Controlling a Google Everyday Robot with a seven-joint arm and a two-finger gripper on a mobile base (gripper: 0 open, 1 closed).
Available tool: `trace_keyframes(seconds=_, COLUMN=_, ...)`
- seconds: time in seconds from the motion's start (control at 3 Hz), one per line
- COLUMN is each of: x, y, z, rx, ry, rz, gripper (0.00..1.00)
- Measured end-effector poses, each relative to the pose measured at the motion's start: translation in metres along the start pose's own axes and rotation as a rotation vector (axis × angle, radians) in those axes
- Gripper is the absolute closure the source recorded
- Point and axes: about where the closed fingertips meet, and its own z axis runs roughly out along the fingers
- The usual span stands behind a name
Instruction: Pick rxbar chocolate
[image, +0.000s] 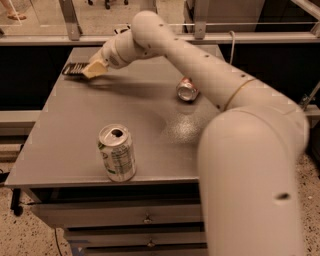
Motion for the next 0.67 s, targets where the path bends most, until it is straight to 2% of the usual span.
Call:
trace_keyframes(seconds=0.33, x=-0.049, y=0.001, z=-0.091, rx=0.134, ry=-0.074, rz=-0.196, gripper=1.00)
trace_keyframes(seconds=0.67, x=-0.068, y=0.002, z=-0.140, rx=0.199, ry=-0.109, rz=-0.283, gripper=1.00)
